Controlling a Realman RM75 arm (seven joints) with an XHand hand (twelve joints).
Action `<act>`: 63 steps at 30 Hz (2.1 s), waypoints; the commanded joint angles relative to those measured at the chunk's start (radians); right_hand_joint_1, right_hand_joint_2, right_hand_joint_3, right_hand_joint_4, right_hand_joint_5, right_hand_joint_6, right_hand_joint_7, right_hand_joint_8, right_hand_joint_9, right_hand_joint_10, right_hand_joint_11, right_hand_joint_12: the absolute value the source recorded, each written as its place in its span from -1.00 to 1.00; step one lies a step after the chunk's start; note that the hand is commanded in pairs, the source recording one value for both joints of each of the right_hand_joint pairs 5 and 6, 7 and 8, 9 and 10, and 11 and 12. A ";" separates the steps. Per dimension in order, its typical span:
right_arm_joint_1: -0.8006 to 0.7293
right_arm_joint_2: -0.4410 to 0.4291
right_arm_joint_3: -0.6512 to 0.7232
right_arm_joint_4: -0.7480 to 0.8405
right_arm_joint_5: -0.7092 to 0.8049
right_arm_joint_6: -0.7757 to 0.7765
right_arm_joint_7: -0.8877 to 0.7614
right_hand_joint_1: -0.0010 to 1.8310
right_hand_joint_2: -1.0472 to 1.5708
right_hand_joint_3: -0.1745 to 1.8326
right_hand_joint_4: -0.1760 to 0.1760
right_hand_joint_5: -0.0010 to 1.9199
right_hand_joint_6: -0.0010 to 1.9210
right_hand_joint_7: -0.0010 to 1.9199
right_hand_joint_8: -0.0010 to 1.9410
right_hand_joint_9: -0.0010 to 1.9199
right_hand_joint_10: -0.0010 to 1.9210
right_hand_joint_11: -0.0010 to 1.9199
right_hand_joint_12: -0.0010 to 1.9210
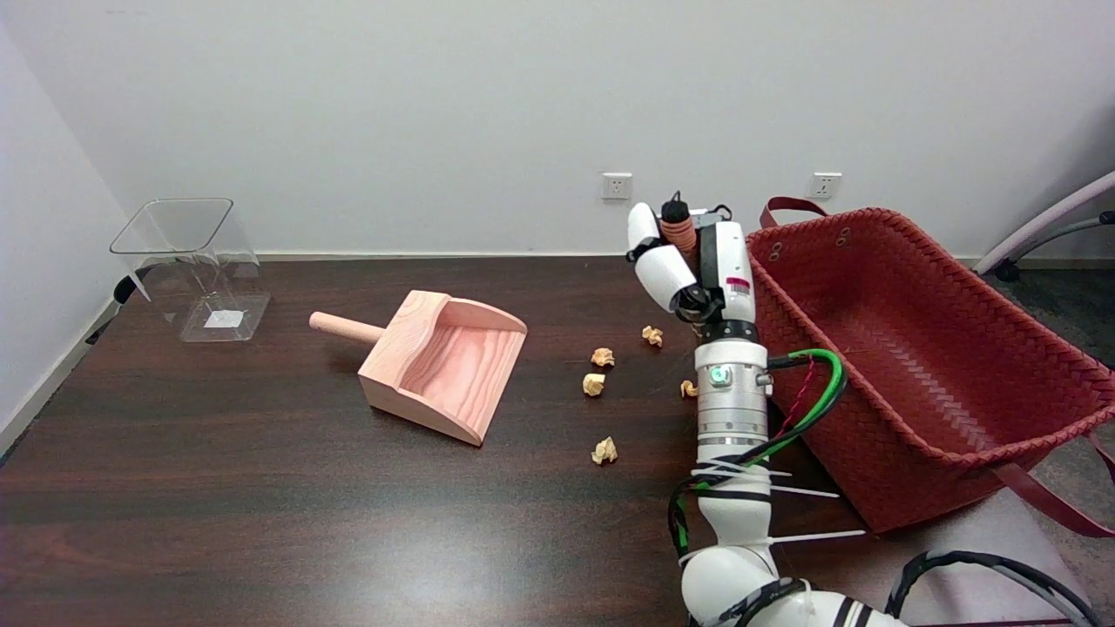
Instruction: Use the broom to sweep the yellow paper into the dustpan.
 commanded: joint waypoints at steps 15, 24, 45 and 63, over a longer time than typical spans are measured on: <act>0.029 0.017 -0.083 -0.055 0.054 0.095 0.151 -0.10 1.00 -0.08 0.00 1.00 1.00 1.00 0.98 1.00 1.00 1.00 1.00; 0.092 0.012 0.029 -0.305 0.039 -0.034 0.238 -0.10 1.00 -0.07 0.00 1.00 1.00 1.00 0.98 1.00 1.00 1.00 1.00; 0.131 -0.086 0.004 -0.341 0.031 -0.075 0.249 -0.10 1.00 0.00 0.00 1.00 1.00 1.00 0.98 1.00 1.00 1.00 1.00; 0.235 -0.224 -0.045 -0.467 0.029 -0.075 0.241 -0.11 1.00 0.07 0.00 1.00 1.00 1.00 0.98 1.00 1.00 1.00 1.00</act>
